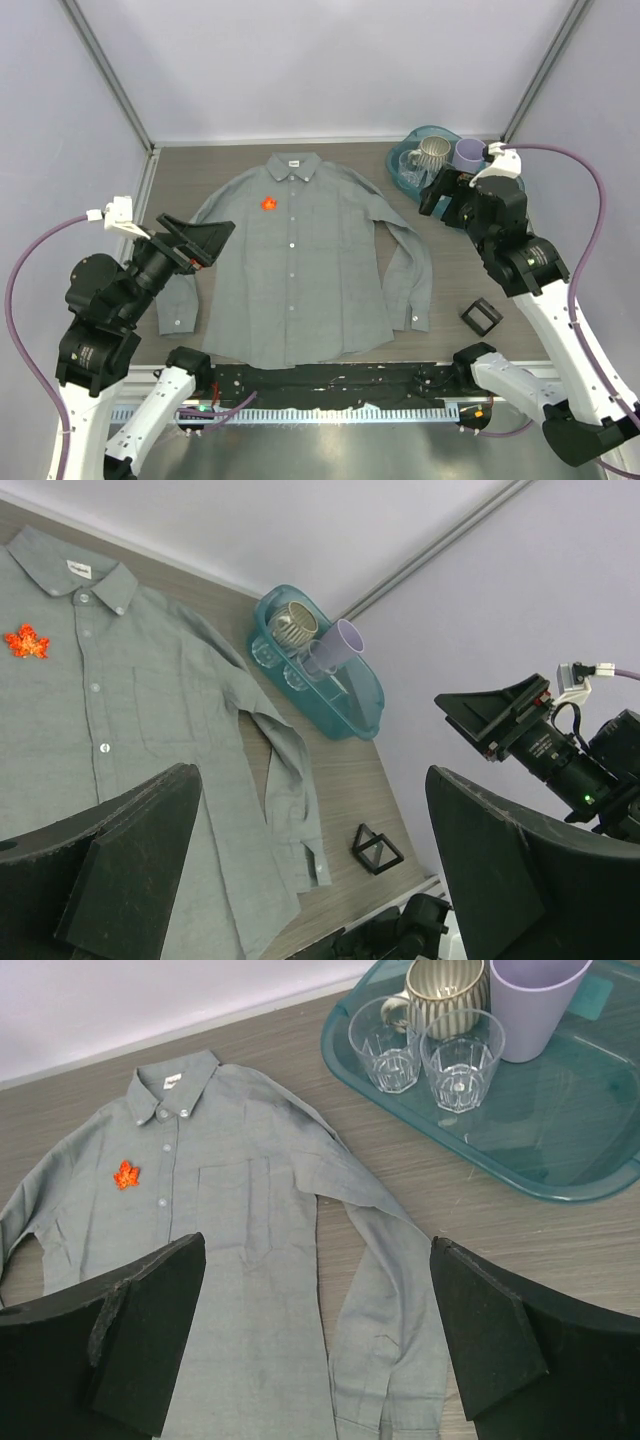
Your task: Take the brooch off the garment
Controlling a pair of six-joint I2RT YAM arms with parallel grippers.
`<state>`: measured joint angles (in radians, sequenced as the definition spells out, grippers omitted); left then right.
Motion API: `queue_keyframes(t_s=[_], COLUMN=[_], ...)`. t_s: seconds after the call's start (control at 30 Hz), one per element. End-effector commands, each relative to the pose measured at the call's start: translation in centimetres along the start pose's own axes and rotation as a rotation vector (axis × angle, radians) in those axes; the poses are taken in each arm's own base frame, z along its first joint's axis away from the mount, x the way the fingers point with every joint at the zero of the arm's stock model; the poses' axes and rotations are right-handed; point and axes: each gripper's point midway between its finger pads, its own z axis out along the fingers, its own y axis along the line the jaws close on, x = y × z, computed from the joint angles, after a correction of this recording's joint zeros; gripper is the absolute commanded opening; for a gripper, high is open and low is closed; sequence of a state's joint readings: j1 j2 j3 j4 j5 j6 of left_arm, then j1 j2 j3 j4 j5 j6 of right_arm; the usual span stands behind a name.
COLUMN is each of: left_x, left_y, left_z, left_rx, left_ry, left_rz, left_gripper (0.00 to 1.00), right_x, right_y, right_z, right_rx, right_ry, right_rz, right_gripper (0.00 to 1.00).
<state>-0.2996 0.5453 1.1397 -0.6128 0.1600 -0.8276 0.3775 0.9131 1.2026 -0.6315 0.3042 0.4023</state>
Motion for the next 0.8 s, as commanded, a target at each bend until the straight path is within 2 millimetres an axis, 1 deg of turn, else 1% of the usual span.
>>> queue_keyframes(t_s=[0.0, 0.07, 0.1, 0.17, 0.2, 0.23, 0.27, 0.3, 0.33, 0.37, 0.4, 0.43, 0.47, 0.5, 0.53, 0.57, 0.6, 0.63, 0.67, 0.7, 0.73, 0.77], left_x=[0.6, 0.9, 1.1, 1.6, 1.9, 2.1, 2.4, 2.8, 3.1, 3.5, 3.8, 4.2, 4.4, 4.6, 4.7, 4.7, 4.7, 4.5, 4.5, 4.2, 4.7, 4.6], left_y=[0.3, 0.8, 0.9, 1.3, 1.4, 1.6, 1.8, 1.9, 2.1, 2.3, 2.3, 2.5, 2.5, 2.6, 2.6, 2.8, 3.3, 3.6, 4.1, 4.4, 5.6, 6.6], left_z=[0.3, 0.4, 0.5, 0.8, 1.0, 1.1, 1.5, 1.6, 1.8, 2.3, 2.4, 2.7, 2.9, 3.5, 3.9, 4.1, 4.8, 5.3, 5.7, 6.4, 7.3, 8.0], left_rx=[0.001, -0.008, -0.011, -0.02, -0.02, -0.025, -0.032, -0.035, -0.039, -0.047, -0.043, -0.043, -0.037, -0.037, -0.037, -0.048, -0.071, -0.084, -0.096, -0.099, -0.132, -0.174], left_ry=[0.024, 0.036, 0.041, 0.062, 0.07, 0.082, 0.098, 0.119, 0.136, 0.157, 0.175, 0.192, 0.207, 0.221, 0.237, 0.242, 0.249, 0.237, 0.232, 0.213, 0.223, 0.203], left_rz=[0.029, 0.032, 0.031, 0.027, 0.023, 0.019, 0.015, 0.009, 0.003, -0.003, -0.006, -0.01, -0.005, -0.002, 0.0, 0.01, 0.008, 0.016, 0.026, 0.036, 0.037, 0.041], left_gripper=[1.0, 1.0, 1.0, 1.0, 1.0, 1.0, 1.0, 1.0, 1.0, 1.0, 1.0, 1.0, 1.0, 1.0, 1.0, 1.0, 1.0, 1.0, 1.0, 1.0, 1.0, 1.0], right_x=[-0.4, -0.3, 0.3, 0.8, 1.8, 2.1, 2.9, 4.0, 4.8, 5.4, 6.2, 6.8, 7.0, 7.3, 6.6, 7.8, 7.6, 7.5, 9.0, 8.7, 8.7, 8.9], right_y=[-0.2, 0.2, 0.1, 0.9, 1.3, 1.8, 2.8, 3.3, 4.0, 4.6, 5.7, 6.5, 7.1, 8.5, 9.9, 10.8, 12.0, 14.0, 14.9, 16.1, 17.7, 18.4], right_z=[0.8, 1.1, 1.5, 2.0, 2.6, 3.1, 3.5, 4.0, 5.2, 5.8, 6.2, 7.3, 8.1, 8.3, 8.9, 10.1, 10.6, 10.9, 12.2, 12.8, 13.1, 13.7], right_rx=[0.04, 0.026, 0.029, -0.011, -0.025, -0.044, -0.088, -0.103, -0.114, -0.122, -0.142, -0.147, -0.142, -0.17, -0.204, -0.211, -0.235, -0.281, -0.276, -0.292, -0.329, -0.346], right_ry=[-0.004, -0.012, -0.003, 0.017, 0.046, 0.056, 0.085, 0.112, 0.132, 0.146, 0.164, 0.166, 0.16, 0.157, 0.121, 0.141, 0.129, 0.11, 0.134, 0.121, 0.101, 0.098], right_rz=[0.039, 0.064, 0.07, 0.078, 0.079, 0.092, 0.094, 0.099, 0.1, 0.1, 0.088, 0.083, 0.078, 0.068, 0.087, 0.082, 0.088, 0.089, 0.071, 0.067, 0.066, 0.057], right_gripper=[1.0, 1.0, 1.0, 0.99, 1.0, 1.0, 1.0, 1.0, 1.0, 1.0, 1.0, 1.0, 1.0, 1.0, 1.0, 1.0, 1.0, 1.0, 1.0, 1.0, 1.0, 1.0])
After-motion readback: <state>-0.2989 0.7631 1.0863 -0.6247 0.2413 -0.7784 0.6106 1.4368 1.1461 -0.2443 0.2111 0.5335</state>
